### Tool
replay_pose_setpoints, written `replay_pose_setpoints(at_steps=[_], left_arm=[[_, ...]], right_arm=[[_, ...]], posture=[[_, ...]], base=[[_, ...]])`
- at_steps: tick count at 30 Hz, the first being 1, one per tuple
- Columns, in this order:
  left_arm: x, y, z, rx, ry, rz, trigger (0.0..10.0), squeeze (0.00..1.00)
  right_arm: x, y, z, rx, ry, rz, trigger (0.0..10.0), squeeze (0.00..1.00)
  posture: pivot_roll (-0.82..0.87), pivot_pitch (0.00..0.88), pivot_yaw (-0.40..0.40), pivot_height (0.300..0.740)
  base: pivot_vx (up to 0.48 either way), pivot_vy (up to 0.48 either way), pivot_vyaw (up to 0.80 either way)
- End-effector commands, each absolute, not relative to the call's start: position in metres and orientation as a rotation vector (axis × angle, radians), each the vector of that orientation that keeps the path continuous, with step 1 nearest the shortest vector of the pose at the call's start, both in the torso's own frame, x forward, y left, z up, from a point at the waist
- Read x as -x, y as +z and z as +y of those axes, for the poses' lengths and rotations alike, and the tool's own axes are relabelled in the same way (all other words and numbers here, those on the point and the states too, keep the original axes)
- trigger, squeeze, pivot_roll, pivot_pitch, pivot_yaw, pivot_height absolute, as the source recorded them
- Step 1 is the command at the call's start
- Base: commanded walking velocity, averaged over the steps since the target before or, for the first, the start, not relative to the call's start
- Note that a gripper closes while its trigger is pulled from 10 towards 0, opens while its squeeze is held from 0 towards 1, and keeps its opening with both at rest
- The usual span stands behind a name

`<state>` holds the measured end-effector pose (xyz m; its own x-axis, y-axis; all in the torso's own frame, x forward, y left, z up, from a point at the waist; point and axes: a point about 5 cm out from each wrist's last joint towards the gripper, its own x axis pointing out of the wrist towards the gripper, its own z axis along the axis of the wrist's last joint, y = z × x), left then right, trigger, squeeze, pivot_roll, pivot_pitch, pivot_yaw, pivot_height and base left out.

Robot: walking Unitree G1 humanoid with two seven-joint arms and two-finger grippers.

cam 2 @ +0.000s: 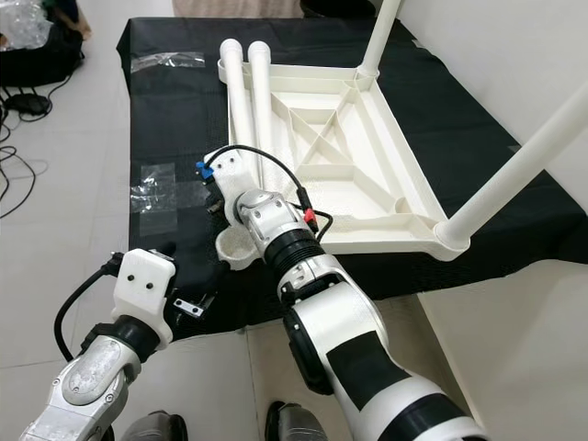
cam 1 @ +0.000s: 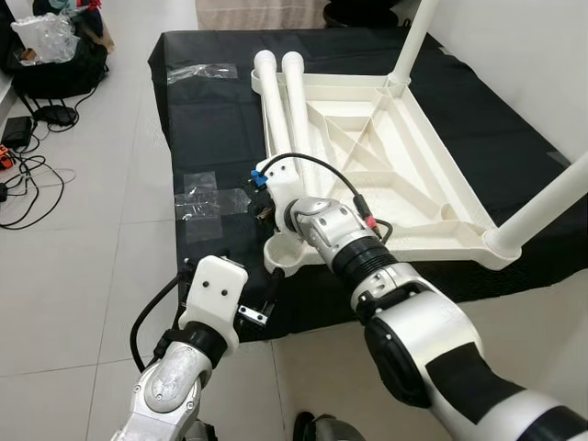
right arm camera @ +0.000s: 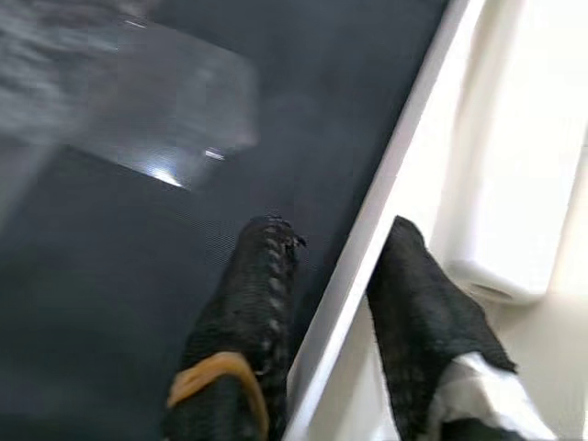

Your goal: Building children table

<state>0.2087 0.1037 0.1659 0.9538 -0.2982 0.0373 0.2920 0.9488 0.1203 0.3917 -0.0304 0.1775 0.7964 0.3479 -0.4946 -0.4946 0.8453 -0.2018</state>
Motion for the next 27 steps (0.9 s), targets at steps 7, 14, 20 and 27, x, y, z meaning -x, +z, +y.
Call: replay_pose_setpoints(at_steps=[7,14,20,27], left_arm=[[-0.208,0.165,0.103,-0.115,-0.294,-0.045,10.0,0.0],[-0.21,0.164,0.103,-0.119,-0.294,-0.048,10.0,0.0],[-0.211,0.164,0.104,-0.123,-0.295,-0.053,10.0,0.0],[-0.212,0.165,0.104,-0.125,-0.294,-0.055,10.0,0.0]], right_arm=[[-0.393,0.175,-0.032,0.382,0.482,0.459,10.0,0.0],[-0.394,0.174,-0.036,0.399,0.482,0.456,10.0,0.0],[-0.394,0.173,-0.036,0.405,0.496,0.438,0.0,0.0],[-0.395,0.171,-0.042,0.422,0.497,0.433,0.0,0.0]], posture=[[-0.01,0.172,-0.135,0.74],[0.0,0.162,-0.133,0.74],[0.0,0.153,-0.131,0.74],[0.0,0.158,-0.131,0.74]], base=[[0.0,0.0,0.0],[0.0,0.0,0.0],[0.0,0.0,0.0],[0.0,0.0,0.0]])
